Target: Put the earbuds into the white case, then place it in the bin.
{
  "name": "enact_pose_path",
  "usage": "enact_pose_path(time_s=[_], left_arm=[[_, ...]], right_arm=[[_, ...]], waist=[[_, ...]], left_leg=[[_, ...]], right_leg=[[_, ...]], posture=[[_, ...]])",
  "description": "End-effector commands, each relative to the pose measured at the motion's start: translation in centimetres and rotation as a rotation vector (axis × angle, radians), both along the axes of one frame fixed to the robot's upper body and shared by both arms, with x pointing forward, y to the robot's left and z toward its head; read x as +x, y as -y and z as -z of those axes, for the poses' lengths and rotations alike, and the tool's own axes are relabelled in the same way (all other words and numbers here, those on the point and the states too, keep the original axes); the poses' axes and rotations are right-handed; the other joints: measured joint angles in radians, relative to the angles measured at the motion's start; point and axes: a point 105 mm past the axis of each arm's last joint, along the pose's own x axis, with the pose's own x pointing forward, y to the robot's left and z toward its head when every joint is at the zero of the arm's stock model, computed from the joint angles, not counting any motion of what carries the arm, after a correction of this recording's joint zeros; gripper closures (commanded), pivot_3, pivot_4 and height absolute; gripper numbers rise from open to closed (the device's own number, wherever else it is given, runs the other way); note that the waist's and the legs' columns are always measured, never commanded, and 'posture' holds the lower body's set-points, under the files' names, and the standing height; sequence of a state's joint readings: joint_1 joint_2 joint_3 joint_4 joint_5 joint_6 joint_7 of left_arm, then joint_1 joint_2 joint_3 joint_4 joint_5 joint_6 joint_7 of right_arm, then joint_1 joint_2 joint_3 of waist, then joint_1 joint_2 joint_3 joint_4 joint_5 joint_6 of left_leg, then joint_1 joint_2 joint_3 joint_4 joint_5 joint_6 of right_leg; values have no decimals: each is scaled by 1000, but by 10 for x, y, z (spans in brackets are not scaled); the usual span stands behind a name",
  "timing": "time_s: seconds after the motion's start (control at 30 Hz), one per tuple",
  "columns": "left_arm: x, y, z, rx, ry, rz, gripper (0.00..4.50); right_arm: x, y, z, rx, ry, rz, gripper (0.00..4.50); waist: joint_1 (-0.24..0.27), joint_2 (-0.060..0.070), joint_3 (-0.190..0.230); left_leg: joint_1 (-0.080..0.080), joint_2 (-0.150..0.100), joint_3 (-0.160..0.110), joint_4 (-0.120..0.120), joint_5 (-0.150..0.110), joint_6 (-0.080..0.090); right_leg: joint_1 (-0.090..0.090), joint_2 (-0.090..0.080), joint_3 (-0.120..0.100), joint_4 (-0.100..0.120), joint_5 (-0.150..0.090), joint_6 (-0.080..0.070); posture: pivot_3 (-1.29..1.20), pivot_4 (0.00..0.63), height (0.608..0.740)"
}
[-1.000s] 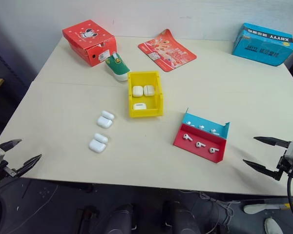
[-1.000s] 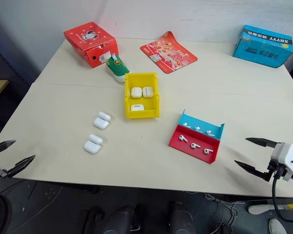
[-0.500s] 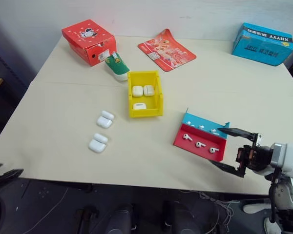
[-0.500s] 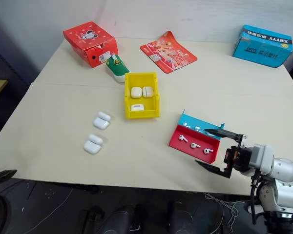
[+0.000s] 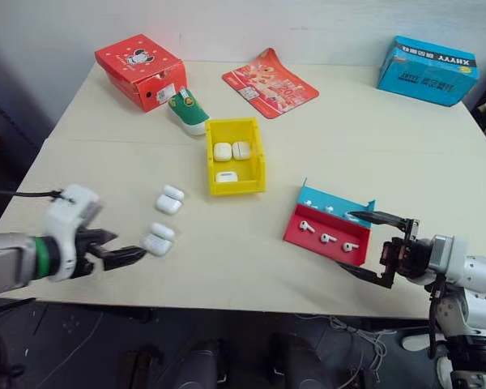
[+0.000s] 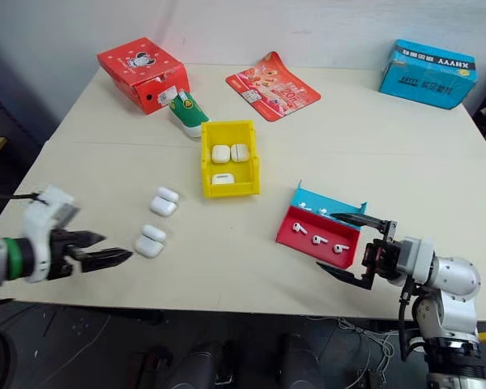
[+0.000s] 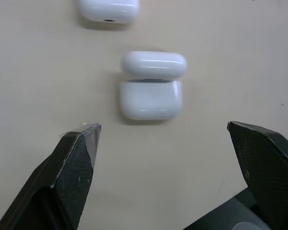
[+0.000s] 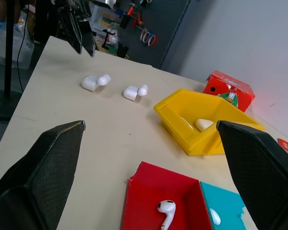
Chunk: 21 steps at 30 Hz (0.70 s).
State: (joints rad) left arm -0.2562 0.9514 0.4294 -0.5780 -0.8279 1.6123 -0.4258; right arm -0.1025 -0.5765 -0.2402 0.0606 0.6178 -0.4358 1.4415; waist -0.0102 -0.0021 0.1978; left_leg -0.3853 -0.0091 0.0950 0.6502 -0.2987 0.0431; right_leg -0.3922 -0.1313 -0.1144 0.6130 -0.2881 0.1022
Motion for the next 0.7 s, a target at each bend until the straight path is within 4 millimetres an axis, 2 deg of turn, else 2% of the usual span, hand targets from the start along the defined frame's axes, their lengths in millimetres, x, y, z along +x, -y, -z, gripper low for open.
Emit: enact_pose_path(time_s=[0.03,0.2,0.3,0.47,0.7], left_arm=[[10,-2,1,61,31,-57,24],[22,11,15,56,23,-66,24],[29,17,24,111,14,-76,24],[40,20,37,124,0,-119,24],[47,30,48,118,-4,-102,24]], right_arm=[[-8,-1,-9,8,39,8,0],[-12,-2,-12,14,34,22,0],[-14,-3,-13,16,32,25,0],[-16,7,-6,10,25,55,0],[-18,15,-1,4,37,86,0]], waist=[[6,0,0],[11,0,0],[13,-1,0],[15,-1,0],[22,0,-1]], left_leg=[[0,1,0,0,0,-1],[0,1,1,3,0,-1],[0,1,0,3,-1,-1],[0,1,1,3,0,-1],[1,1,2,5,0,-1]], right_leg=[[0,0,0,0,0,0],[1,0,3,-1,0,0],[0,0,3,-1,0,0],[0,0,3,-1,0,0],[1,0,4,0,0,0]], posture=[[0,150,740],[0,150,740],[0,150,740],[0,150,740],[0,150,740]])
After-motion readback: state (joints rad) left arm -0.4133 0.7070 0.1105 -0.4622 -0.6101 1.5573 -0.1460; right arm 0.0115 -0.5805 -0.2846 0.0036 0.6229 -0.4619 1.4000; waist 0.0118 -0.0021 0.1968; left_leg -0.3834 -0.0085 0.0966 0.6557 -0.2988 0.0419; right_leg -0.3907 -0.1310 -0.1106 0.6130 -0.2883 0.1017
